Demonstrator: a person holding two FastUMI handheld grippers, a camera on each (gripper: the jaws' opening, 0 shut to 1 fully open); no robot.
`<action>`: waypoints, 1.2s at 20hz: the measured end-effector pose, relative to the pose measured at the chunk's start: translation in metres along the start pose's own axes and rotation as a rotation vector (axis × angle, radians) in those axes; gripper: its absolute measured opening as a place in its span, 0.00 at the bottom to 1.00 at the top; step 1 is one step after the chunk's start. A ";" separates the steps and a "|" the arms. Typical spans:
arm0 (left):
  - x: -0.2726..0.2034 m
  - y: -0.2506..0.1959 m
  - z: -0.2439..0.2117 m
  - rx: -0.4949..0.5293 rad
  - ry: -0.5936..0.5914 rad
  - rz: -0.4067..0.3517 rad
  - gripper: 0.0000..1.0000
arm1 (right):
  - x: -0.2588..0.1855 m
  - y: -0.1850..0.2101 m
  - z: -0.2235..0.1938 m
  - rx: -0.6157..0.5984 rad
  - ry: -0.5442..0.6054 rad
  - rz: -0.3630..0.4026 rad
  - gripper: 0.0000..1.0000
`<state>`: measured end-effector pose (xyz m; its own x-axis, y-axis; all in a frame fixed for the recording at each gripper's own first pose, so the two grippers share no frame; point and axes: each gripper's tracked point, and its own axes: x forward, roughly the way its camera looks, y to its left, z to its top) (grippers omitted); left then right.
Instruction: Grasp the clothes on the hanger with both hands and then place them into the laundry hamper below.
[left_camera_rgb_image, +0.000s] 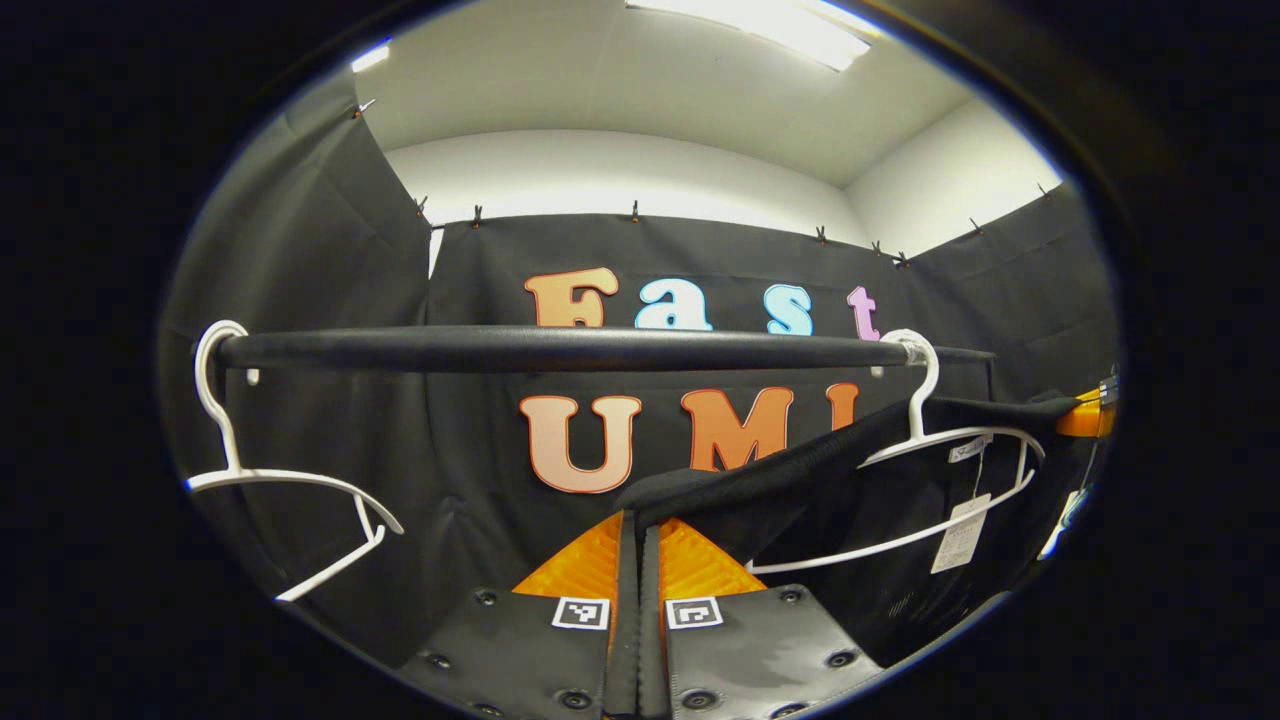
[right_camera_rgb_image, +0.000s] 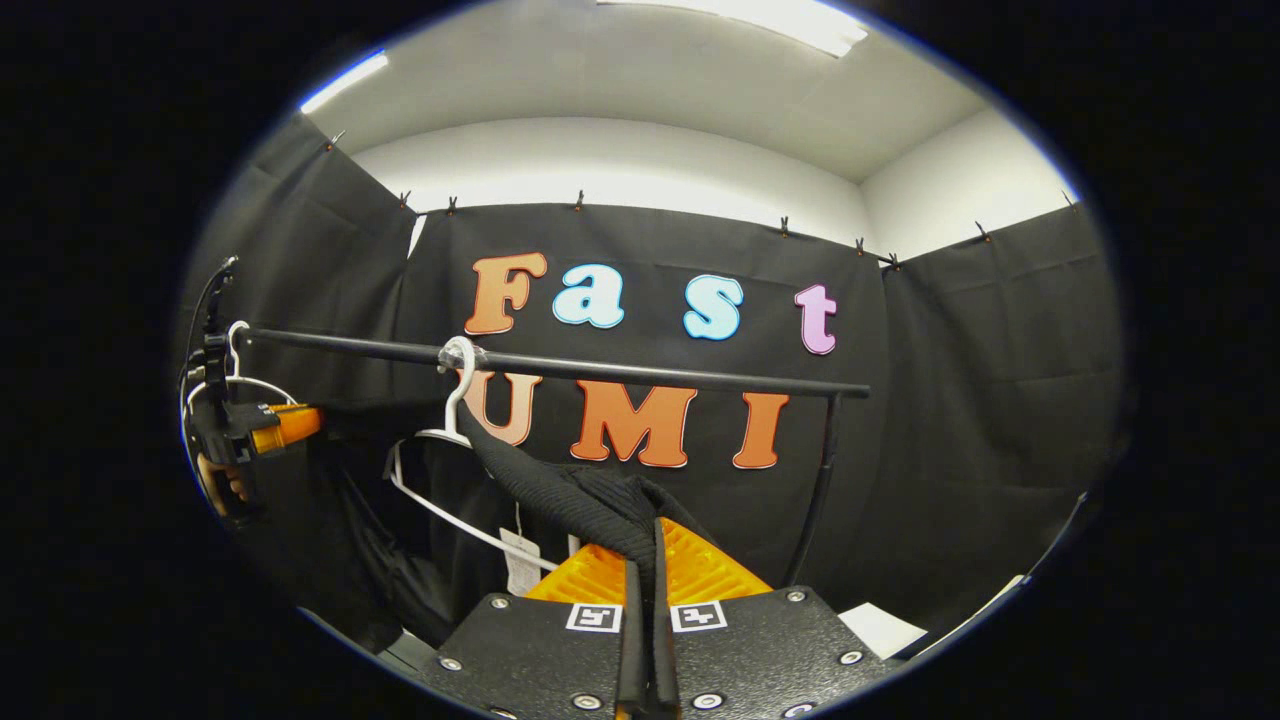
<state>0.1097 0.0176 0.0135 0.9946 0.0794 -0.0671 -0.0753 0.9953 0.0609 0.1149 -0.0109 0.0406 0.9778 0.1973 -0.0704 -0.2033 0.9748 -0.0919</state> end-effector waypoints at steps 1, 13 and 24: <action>0.004 0.002 0.001 0.009 -0.005 0.007 0.07 | 0.005 -0.002 0.000 -0.007 0.003 0.003 0.04; 0.033 -0.021 0.015 0.055 -0.015 -0.019 0.07 | 0.038 -0.054 -0.025 -0.072 0.074 0.017 0.00; 0.059 0.005 -0.007 0.020 -0.008 -0.006 0.07 | 0.091 -0.035 -0.066 0.159 0.075 0.214 0.00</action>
<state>0.1679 0.0275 0.0033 0.9955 0.0732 -0.0596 -0.0683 0.9944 0.0804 0.2081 -0.0337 -0.0279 0.9056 0.3983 -0.1455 -0.3889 0.9169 0.0896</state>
